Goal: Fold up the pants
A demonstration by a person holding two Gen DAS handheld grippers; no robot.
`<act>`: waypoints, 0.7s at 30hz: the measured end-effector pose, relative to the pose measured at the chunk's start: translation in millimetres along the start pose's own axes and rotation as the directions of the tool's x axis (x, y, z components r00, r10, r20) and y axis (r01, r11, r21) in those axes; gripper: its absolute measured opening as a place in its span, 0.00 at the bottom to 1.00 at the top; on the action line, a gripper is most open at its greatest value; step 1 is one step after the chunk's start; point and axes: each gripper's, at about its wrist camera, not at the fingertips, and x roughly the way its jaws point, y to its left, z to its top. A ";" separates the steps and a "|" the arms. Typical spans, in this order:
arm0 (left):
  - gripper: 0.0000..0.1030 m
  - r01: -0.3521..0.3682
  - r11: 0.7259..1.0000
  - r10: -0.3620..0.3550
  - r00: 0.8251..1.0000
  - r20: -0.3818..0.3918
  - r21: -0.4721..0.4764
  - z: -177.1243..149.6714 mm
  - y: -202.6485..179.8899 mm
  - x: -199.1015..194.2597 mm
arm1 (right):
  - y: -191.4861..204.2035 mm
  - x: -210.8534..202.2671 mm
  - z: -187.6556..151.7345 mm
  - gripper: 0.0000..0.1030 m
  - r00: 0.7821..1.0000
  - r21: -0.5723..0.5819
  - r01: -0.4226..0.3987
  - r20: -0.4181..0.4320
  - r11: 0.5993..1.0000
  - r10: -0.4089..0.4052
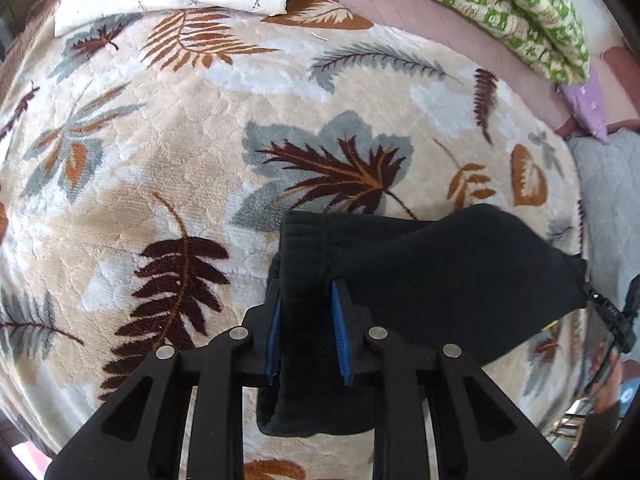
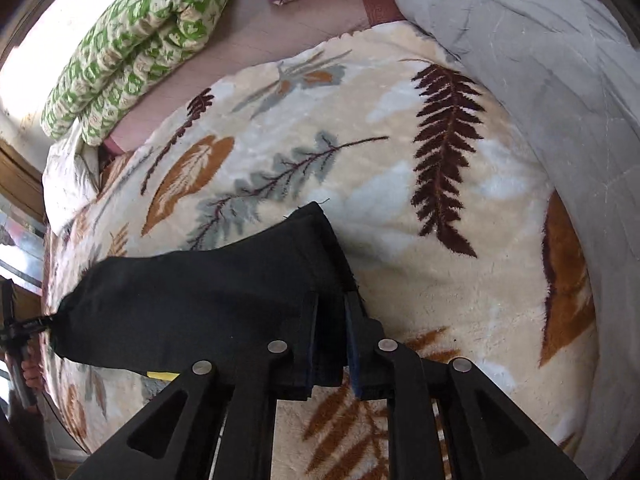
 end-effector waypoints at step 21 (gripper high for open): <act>0.42 0.078 0.997 -0.078 0.995 -0.067 0.008 9.6 13.9 -12.8 | 249.3 48.6 29.5 0.27 0.960 -0.367 -0.268 -0.178 0.891 0.215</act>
